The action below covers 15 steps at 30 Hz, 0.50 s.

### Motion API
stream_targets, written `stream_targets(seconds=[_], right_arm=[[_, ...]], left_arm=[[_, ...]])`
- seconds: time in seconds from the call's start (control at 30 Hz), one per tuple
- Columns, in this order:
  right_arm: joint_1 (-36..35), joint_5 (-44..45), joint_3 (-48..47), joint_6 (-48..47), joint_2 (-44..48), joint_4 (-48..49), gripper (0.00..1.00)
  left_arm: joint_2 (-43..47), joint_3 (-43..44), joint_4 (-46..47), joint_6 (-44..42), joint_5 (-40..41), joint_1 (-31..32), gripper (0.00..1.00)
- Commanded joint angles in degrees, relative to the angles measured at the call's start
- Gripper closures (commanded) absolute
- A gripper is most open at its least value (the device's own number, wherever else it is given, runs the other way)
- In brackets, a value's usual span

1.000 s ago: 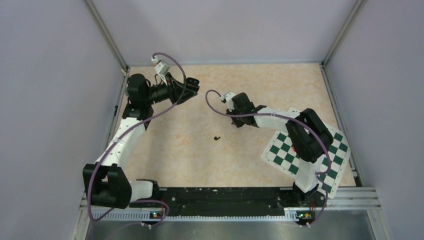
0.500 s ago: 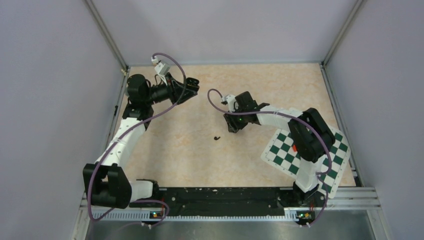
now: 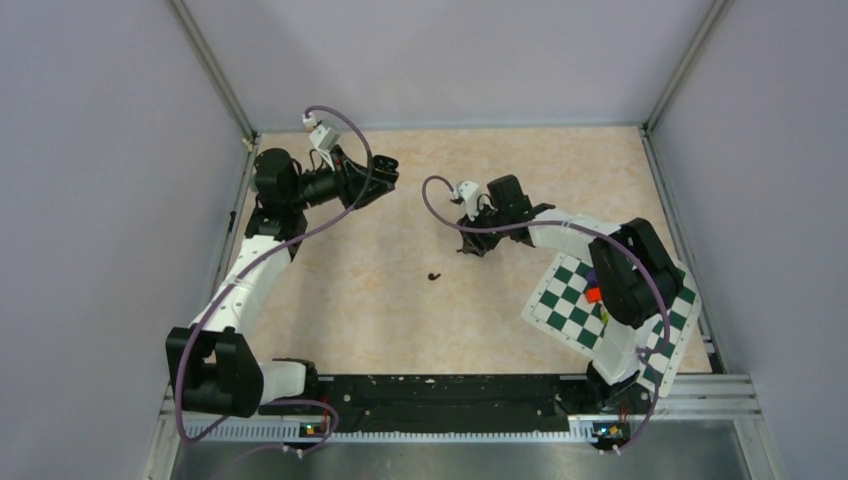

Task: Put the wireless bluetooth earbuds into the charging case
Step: Adjust the right earbud at the center of the board.

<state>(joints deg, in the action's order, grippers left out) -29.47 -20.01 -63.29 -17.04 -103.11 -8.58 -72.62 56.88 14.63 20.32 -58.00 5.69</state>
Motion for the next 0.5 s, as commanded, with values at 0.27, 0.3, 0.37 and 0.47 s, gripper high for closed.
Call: stream_targets(seconds=[0.27, 0.3, 0.37, 0.47], right_arm=[[-0.17, -8.90, -2.05, -4.23, -2.82, -1.47, 0.54], [-0.16, -8.60, -2.59, -3.59, -3.42, -1.78, 0.55], [-0.16, -7.75, -3.73, -2.55, -4.71, -2.61, 0.56], [-0.19, -6.12, -5.04, -0.94, -6.16, -3.28, 0.59]], left_arm=[[1.03, 0.07, 2.75, 0.34, -0.54, -0.38, 1.00], [1.15, 0.07, 2.70, 0.34, -0.54, -0.36, 1.00], [1.30, 0.07, 2.71, 0.26, -0.42, -0.33, 1.00], [1.45, 0.07, 2.62, 0.25, -0.45, -0.33, 1.00]])
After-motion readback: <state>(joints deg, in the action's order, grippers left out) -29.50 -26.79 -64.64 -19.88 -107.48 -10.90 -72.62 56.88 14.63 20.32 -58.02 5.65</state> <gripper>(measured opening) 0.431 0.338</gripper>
